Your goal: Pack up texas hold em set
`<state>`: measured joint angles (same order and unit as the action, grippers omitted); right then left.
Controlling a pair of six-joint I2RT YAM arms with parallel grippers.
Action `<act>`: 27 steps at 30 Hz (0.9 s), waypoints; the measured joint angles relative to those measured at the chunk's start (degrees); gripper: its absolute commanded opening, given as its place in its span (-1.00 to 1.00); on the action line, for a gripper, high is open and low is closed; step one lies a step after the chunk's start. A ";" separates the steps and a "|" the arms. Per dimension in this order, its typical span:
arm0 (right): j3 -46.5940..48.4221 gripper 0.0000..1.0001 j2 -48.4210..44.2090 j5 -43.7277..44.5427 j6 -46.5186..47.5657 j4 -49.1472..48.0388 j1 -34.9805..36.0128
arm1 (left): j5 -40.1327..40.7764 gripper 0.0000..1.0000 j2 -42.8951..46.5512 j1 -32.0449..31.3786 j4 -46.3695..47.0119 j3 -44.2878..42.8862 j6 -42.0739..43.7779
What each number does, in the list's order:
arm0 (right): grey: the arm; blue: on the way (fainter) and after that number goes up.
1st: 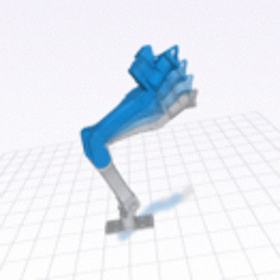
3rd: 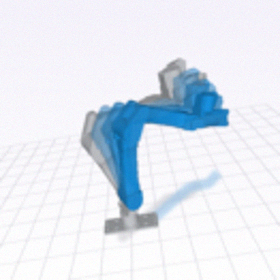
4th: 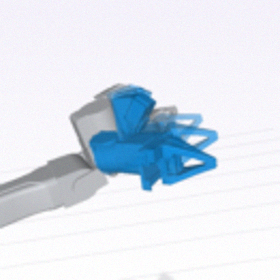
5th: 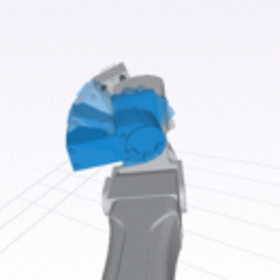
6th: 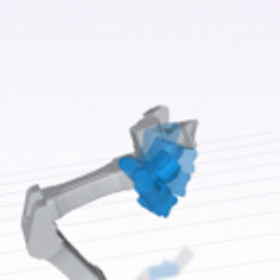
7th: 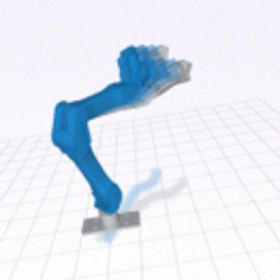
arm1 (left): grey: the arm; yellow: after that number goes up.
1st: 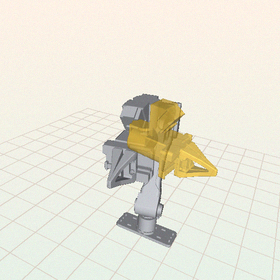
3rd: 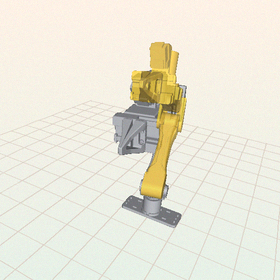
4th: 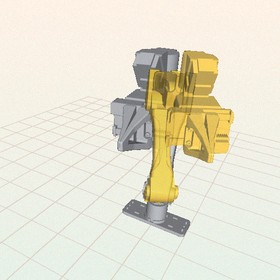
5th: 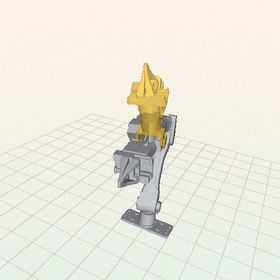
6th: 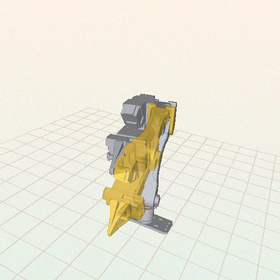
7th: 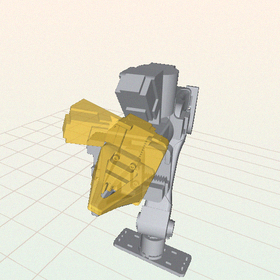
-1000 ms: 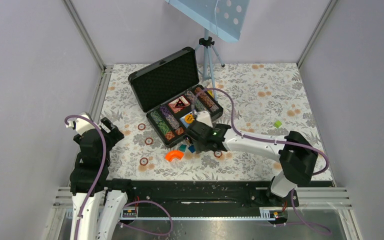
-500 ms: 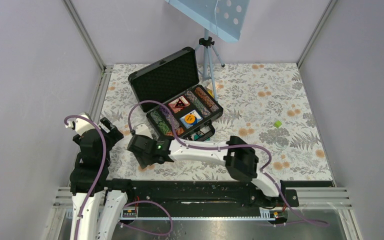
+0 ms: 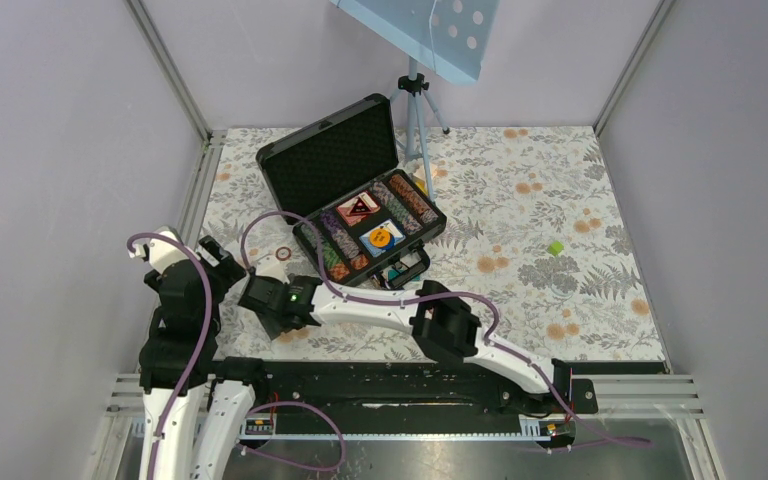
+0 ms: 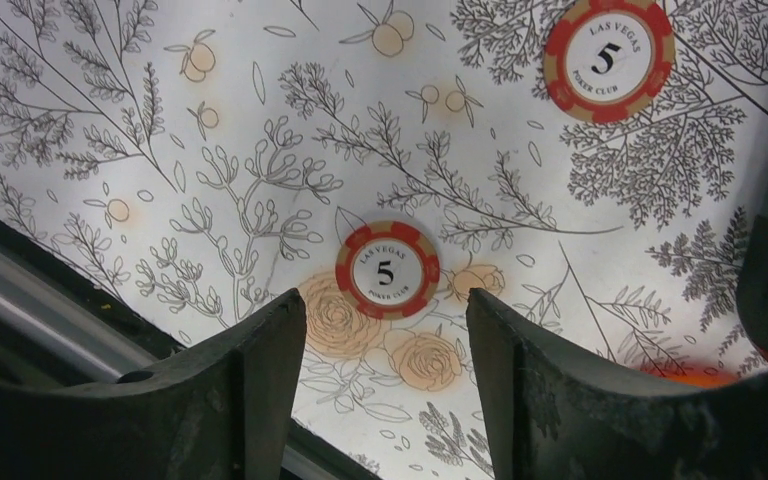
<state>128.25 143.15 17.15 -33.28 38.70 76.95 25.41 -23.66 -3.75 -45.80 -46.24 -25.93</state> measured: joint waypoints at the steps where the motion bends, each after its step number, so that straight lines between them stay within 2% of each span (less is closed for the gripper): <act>1: 0.79 0.32 0.52 0.15 0.00 0.20 0.00 | 0.04 0.57 0.00 -0.07 0.00 0.00 0.00; 11: 5.07 0.21 4.39 1.40 0.46 1.79 0.00 | 0.35 0.57 0.11 -0.31 0.00 0.00 0.00; 24: 9.57 0.21 7.06 3.32 2.89 5.46 0.55 | 0.35 0.57 0.11 -0.52 0.02 0.00 0.00; 27: 9.70 0.12 7.10 3.41 3.28 5.86 0.70 | 0.35 0.57 0.11 -0.57 0.02 0.00 0.00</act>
<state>137.95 150.26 20.56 -30.00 44.56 77.65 25.76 -23.55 -4.32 -45.78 -46.24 -25.93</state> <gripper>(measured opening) 0.604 0.788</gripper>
